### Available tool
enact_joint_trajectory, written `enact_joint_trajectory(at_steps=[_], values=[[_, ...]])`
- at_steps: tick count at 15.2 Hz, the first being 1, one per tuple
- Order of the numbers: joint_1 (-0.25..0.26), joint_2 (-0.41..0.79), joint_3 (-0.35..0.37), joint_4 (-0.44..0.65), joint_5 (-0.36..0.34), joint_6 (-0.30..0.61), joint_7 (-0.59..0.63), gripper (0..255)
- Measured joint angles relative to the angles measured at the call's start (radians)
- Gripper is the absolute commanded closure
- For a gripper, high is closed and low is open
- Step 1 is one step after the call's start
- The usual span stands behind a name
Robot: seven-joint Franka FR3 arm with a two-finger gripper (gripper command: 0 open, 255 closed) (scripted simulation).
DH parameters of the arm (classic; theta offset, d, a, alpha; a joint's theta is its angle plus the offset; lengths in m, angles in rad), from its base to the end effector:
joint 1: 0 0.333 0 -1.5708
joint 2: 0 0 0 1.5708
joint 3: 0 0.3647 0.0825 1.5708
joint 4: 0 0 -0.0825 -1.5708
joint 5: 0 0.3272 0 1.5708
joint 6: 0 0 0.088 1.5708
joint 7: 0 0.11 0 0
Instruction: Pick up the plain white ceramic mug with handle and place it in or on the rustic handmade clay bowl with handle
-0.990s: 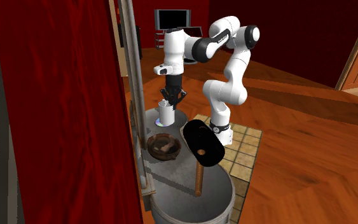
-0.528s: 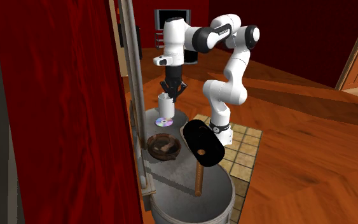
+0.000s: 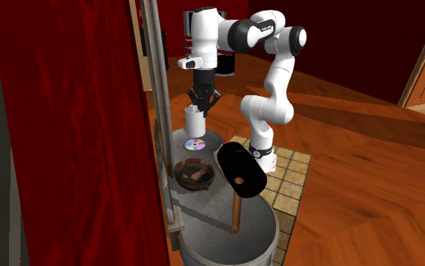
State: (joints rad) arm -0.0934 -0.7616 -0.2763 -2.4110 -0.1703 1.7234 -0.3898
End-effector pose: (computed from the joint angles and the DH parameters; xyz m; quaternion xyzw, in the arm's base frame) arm 0.2120 -0.1345 0.5961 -0.9980 -0.0550 -0.0299 0.0001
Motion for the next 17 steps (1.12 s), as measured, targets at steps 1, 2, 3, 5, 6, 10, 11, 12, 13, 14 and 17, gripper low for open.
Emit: enact_joint_trajectory(at_steps=[1,2,3,5,6,10,11,12,13,14,17], values=[[0.011,0.027,0.011,0.027,0.012,-0.001,0.013,255],[0.023,0.059,0.021,0.059,0.024,-0.002,0.026,255],[0.033,0.088,0.031,0.084,0.035,0.0,0.039,255],[0.053,0.158,0.045,0.152,0.056,0.001,0.058,255],[0.061,0.185,0.053,0.178,0.065,0.002,0.07,255],[0.067,0.211,0.054,0.167,0.07,0.038,0.076,255],[0.066,0.21,0.053,0.155,0.069,0.049,0.075,255],[0.065,0.21,0.051,0.141,0.067,0.063,0.074,255],[0.065,0.208,0.053,0.126,0.067,0.074,0.078,255],[0.064,0.207,0.05,0.112,0.066,0.089,0.076,255],[0.063,0.21,0.047,0.073,0.064,0.13,0.077,255]])
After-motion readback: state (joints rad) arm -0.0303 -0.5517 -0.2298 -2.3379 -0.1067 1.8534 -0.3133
